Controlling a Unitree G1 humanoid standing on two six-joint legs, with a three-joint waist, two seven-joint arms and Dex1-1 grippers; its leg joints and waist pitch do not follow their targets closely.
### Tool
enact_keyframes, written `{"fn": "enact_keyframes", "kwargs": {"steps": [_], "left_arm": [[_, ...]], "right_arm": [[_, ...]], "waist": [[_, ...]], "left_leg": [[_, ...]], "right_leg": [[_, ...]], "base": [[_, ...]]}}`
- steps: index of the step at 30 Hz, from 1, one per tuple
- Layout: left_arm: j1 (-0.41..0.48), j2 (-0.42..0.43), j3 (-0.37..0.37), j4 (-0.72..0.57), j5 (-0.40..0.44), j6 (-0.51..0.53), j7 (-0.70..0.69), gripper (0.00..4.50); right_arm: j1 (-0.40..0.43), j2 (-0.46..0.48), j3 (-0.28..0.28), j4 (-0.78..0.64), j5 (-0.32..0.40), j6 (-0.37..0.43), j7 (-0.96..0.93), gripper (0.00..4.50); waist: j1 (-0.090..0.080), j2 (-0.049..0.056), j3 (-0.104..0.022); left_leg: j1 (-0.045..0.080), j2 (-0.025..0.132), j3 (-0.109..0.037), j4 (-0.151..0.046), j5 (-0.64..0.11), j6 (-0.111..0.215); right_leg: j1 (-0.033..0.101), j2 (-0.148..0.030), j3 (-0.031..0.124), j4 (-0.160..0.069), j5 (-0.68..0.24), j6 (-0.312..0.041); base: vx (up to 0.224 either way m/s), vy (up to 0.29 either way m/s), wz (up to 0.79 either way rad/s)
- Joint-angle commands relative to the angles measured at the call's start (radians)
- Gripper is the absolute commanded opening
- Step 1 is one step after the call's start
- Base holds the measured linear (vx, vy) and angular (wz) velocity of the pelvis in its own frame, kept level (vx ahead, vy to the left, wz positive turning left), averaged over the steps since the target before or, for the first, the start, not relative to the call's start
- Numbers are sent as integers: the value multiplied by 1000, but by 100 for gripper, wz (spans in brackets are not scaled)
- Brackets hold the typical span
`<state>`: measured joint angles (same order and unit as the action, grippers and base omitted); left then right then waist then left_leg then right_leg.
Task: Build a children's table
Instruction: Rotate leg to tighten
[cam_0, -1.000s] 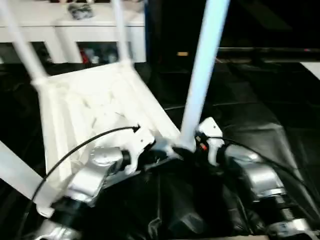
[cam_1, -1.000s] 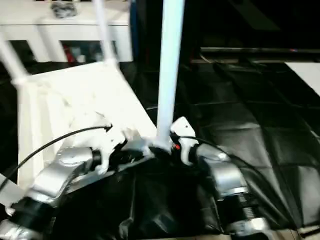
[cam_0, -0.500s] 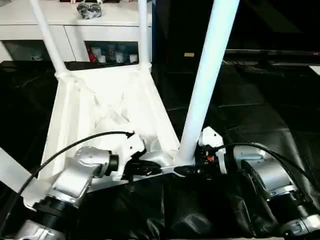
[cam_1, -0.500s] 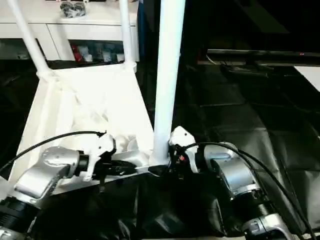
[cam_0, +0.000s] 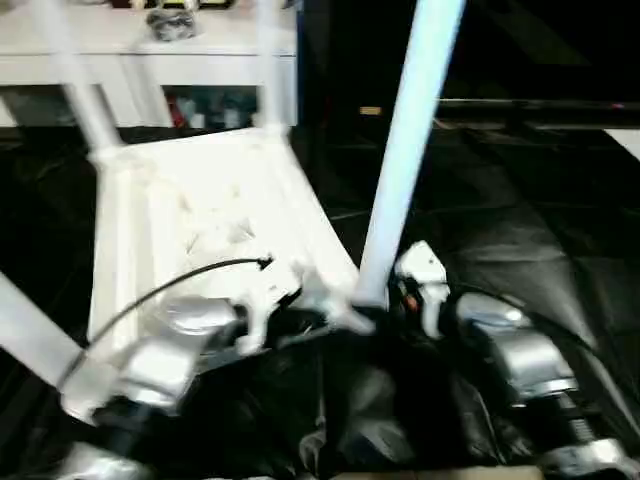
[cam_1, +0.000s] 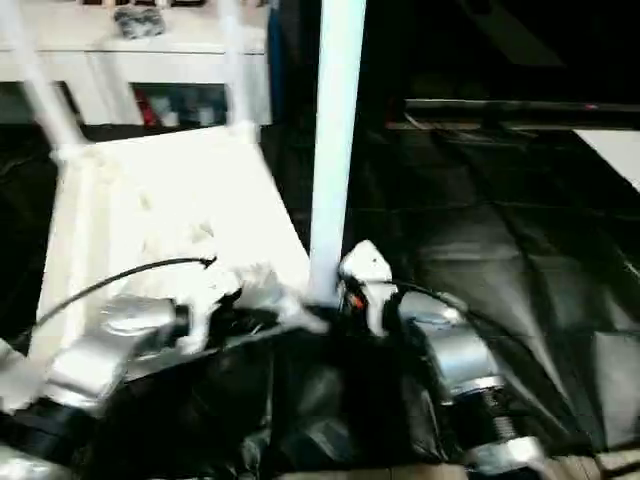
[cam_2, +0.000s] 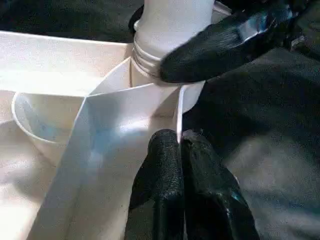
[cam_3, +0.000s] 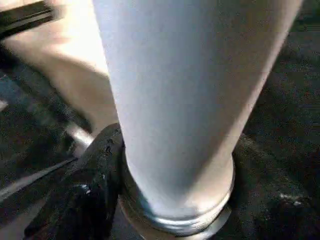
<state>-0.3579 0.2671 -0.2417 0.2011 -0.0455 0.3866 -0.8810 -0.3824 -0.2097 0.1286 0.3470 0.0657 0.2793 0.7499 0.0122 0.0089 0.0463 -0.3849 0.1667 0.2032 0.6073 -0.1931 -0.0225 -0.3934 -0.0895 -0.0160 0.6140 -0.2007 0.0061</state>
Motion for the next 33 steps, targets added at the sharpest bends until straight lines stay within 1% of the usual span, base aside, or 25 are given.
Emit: {"fn": "enact_keyframes", "kwargs": {"steps": [1,2,3,4,5,7,8,9,10,12,15,16,18,19,21,23,24,26,27,28,29,30,31,32,33], "left_arm": [[-58,-94,-30,-21,-8,-2,98,0],[-68,-125,-37,-9,9,4,144,0],[-69,-131,-38,-7,12,5,150,0],[-70,-139,-40,-6,14,6,156,0],[-72,-152,-40,-5,19,11,168,0],[-75,-162,-43,-4,25,12,173,0],[-72,-160,-48,-10,26,5,164,0],[-72,-160,-48,-10,26,5,164,0],[-67,-153,-50,-17,23,3,152,0],[-54,-133,-53,-33,17,-3,123,0],[-33,-94,-51,-59,-4,-14,71,0],[-25,-77,-48,-67,-14,-24,47,0],[-14,-49,-43,-81,-31,-29,6,0],[-7,-31,-40,-90,-44,-31,-24,0],[2,-1,-37,-105,-59,-32,-68,0],[3,24,-36,-106,-60,-35,-97,0],[3,35,-36,-103,-58,-39,-107,0],[0,53,-32,-96,-60,-42,-126,0],[-1,64,-29,-97,-67,-40,-146,0],[0,72,-30,-99,-72,-39,-162,0],[0,80,-30,-101,-76,-39,-175,0],[1,84,-31,-102,-79,-38,-183,0],[3,100,-35,-107,-90,-37,-213,0],[4,113,-37,-110,-100,-38,-241,0],[5,117,-38,-111,-104,-38,-251,0]], "right_arm": [[-3,100,75,32,-29,39,-94,270],[-23,155,55,55,-33,59,-185,270],[-27,165,53,60,-35,60,-200,270],[-32,177,51,66,-36,60,-217,270],[-41,194,53,74,-34,53,-225,270],[-51,211,55,79,-36,39,-230,270],[-60,229,42,72,-10,35,-212,270],[-60,229,42,72,-10,35,-212,270],[-59,231,34,62,9,43,-196,305],[-54,224,24,36,38,66,-160,340],[-41,180,35,0,53,84,-96,349],[-35,155,44,-12,56,94,-62,377],[-25,112,60,-33,57,99,8,377],[-17,83,70,-47,60,101,54,377],[-6,34,89,-68,67,95,128,377],[1,-9,99,-75,65,82,185,377],[3,-26,102,-74,61,72,205,377],[7,-61,112,-74,54,59,249,377],[12,-84,120,-82,57,60,286,377],[16,-96,125,-89,58,54,306,377],[18,-107,129,-94,61,54,322,377],[20,-113,130,-99,64,55,332,377],[27,-133,137,-116,76,60,368,363],[32,-148,142,-129,90,71,400,352],[34,-154,144,-135,96,75,413,344]], "waist": [[-2,-1,-56],[-12,1,-56],[-12,1,-56],[-16,1,-58],[-16,1,-59],[-18,2,-59],[-18,4,-60],[-17,3,-61],[-16,2,-62],[-15,5,-61],[-16,4,-61],[-16,4,-61],[-16,3,-62],[-13,4,-62],[-5,5,-62],[-2,6,-62],[1,6,-60],[7,5,-60],[10,7,-58],[11,6,-58],[17,6,-59],[17,5,-59],[19,10,-59],[21,7,-59],[21,7,-59]], "left_leg": [[25,58,-32,-86,-262,-15],[20,55,-35,-88,-264,-21],[20,55,-35,-88,-264,-21],[17,55,-36,-88,-254,-22],[19,55,-34,-86,-247,-14],[18,54,-33,-85,-244,-7],[18,54,-33,-84,-234,1],[16,54,-32,-83,-220,10],[17,54,-31,-82,-202,18],[17,55,-31,-82,-197,29],[16,55,-32,-83,-207,33],[17,56,-32,-83,-205,33],[17,57,-31,-80,-190,41],[18,57,-29,-79,-177,51],[21,58,-29,-77,-167,58],[22,58,-28,-77,-166,63],[24,59,-27,-78,-175,63],[26,60,-26,-78,-189,55],[27,60,-26,-80,-196,49],[26,60,-26,-80,-202,46],[29,61,-26,-80,-203,40],[28,60,-26,-81,-201,39],[29,60,-27,-81,-203,36],[29,60,-26,-80,-204,38],[27,60,-26,-81,-202,40]], "right_leg": [[27,-45,28,-79,-219,-221],[27,-45,27,-79,-233,-214],[27,-45,27,-79,-233,-214],[29,-44,26,-79,-222,-209],[28,-43,26,-78,-189,-211],[28,-43,26,-78,-174,-216],[29,-43,26,-77,-153,-219],[32,-43,26,-75,-131,-223],[33,-42,26,-73,-104,-228],[33,-43,25,-73,-94,-237],[35,-43,25,-73,-112,-235],[35,-43,25,-72,-108,-236],[35,-42,25,-69,-81,-244],[35,-42,24,-67,-59,-253],[36,-42,24,-66,-42,-257],[34,-42,24,-64,-32,-262],[32,-42,24,-66,-43,-267],[32,-43,25,-67,-71,-264],[30,-43,26,-69,-85,-261],[31,-42,26,-69,-92,-258],[29,-43,27,-69,-97,-255],[30,-43,26,-68,-95,-255],[30,-43,26,-68,-97,-254],[31,-42,27,-67,-89,-253],[31,-43,27,-66,-84,-254]], "base": [[0,0,0],[0,0,0],[0,0,0],[0,0,0],[0,0,0],[0,0,0],[0,0,0],[0,0,0],[0,0,0],[0,0,0],[0,0,0],[0,0,0],[0,0,0],[0,0,0],[0,0,0],[0,0,0],[0,0,0],[0,0,0],[0,0,0],[0,0,0],[0,0,0],[0,0,0],[0,0,0],[0,0,0],[0,0,0]]}}
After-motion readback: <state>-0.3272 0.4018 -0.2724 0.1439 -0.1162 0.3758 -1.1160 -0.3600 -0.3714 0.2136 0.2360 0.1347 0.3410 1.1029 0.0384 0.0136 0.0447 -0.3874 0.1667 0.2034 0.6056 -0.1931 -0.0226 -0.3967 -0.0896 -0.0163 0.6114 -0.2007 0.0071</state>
